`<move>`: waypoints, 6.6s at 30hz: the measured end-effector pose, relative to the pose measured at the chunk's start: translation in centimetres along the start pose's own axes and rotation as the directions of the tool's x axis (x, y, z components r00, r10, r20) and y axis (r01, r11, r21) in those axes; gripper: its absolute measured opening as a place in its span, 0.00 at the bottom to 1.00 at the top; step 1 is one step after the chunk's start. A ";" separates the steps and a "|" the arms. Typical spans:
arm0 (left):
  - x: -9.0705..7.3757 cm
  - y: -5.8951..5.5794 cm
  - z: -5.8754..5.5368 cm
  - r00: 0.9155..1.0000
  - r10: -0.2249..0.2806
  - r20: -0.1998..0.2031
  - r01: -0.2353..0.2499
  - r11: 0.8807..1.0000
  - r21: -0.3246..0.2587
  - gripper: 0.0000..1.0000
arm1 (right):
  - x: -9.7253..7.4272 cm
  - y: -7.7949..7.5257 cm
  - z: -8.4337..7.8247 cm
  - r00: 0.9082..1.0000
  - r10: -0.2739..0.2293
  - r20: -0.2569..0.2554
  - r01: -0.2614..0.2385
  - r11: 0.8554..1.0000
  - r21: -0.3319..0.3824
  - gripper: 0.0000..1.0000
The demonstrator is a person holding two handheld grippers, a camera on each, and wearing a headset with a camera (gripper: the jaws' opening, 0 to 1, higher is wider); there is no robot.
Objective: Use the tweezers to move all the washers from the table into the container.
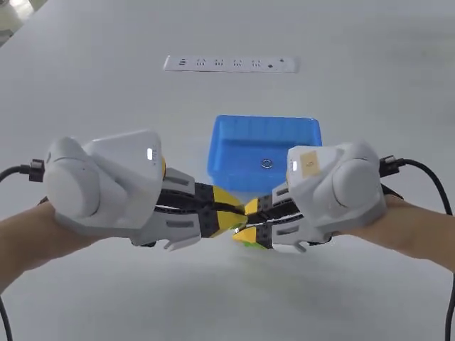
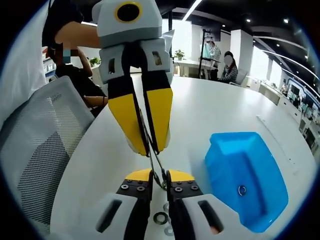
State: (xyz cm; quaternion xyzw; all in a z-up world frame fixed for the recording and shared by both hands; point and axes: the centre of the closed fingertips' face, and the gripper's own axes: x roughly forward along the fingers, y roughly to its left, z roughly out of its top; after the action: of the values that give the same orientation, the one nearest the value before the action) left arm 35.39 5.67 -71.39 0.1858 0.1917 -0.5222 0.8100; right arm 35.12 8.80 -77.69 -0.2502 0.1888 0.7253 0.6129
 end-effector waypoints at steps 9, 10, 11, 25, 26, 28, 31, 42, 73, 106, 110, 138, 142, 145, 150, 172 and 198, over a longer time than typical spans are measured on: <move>0.2 0.3 0.1 1.000 0.011 -0.006 -0.011 1.000 -0.006 0.07 | -0.1 -0.2 -0.1 1.000 -0.022 -0.003 0.022 0.999 -0.038 0.10; 0.2 0.3 0.1 1.000 0.012 -0.007 -0.012 1.000 -0.006 0.07 | -0.1 -0.2 -0.1 1.000 -0.026 -0.001 0.026 0.999 -0.039 0.10; 0.2 0.3 0.1 1.000 0.013 -0.008 -0.013 1.000 -0.012 0.07 | -0.1 -0.2 -0.2 1.000 -0.029 0.000 0.029 0.999 -0.038 0.10; 0.2 0.5 0.6 1.000 0.013 -0.006 -0.014 0.997 -0.076 0.08 | -0.3 -0.5 -0.1 0.999 -0.045 0.015 0.046 0.999 -0.009 0.09; 0.2 0.5 0.6 1.000 0.013 -0.007 -0.013 0.997 -0.077 0.09 | -0.3 -0.5 -0.1 0.999 -0.046 0.015 0.046 0.999 -0.008 0.09; 0.2 0.5 0.6 1.000 0.014 -0.009 -0.015 0.997 -0.080 0.11 | -0.3 -0.5 -0.2 0.999 -0.047 0.015 0.047 0.999 -0.007 0.09; 0.1 0.5 0.6 1.000 0.020 -0.014 -0.021 0.997 -0.077 0.15 | -0.5 -0.5 -0.1 0.999 -0.049 0.018 0.049 0.999 -0.003 0.09; -1.6 1.0 1.3 0.997 0.078 -0.008 -0.078 0.987 -0.138 0.31 | -1.5 -0.7 0.5 0.997 -0.066 0.032 0.065 0.997 0.030 0.09; -6.6 2.4 -1.7 0.930 0.353 -0.098 -0.366 0.904 -0.220 0.99 | -9.4 -5.6 6.1 0.969 -0.217 0.120 0.213 0.976 0.044 0.09; -8.6 1.9 -4.9 0.903 0.396 -0.167 -0.429 0.855 -0.292 0.99 | -3.2 -13.3 -1.7 0.956 -0.292 -0.038 0.293 0.928 0.232 0.09; -8.1 1.7 -4.8 0.907 0.385 -0.170 -0.420 0.861 -0.287 0.99 | -3.1 -13.3 -1.8 0.957 -0.288 -0.045 0.291 0.931 0.222 0.09; -7.6 3.1 -2.5 0.915 0.384 -0.122 -0.403 0.874 -0.271 0.99 | -4.3 -13.2 -0.1 0.956 -0.292 -0.016 0.290 0.936 0.199 0.11; -7.2 4.0 -1.5 0.916 0.388 -0.101 -0.401 0.881 -0.252 0.98 | -4.6 -13.2 0.3 0.956 -0.294 0.004 0.288 0.939 0.188 0.11; -7.0 4.7 -0.8 0.917 0.389 -0.086 -0.398 0.886 -0.239 0.98 | -4.8 -13.0 0.5 0.957 -0.288 0.023 0.279 0.942 0.187 0.11; -6.3 6.5 -0.4 0.917 0.395 -0.064 -0.398 0.885 -0.242 0.99 | -5.0 -12.5 0.3 0.961 -0.275 0.025 0.266 0.945 0.191 0.11; 1.7 12.8 5.2 0.969 0.209 0.134 -0.168 0.950 -0.263 0.49 | -4.9 -12.2 1.9 0.964 -0.235 0.124 0.212 0.962 0.170 0.08; 2.3 10.7 6.3 0.989 0.040 0.142 -0.020 0.990 -0.138 0.07 | -4.7 -10.7 1.8 0.978 -0.158 0.139 0.135 0.978 0.162 0.08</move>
State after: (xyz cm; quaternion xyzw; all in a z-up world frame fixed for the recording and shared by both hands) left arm 46.76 4.89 -66.09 0.0947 0.1650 -0.5077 0.8403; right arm 45.98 7.99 -73.09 -0.1608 0.1774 0.6783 0.6947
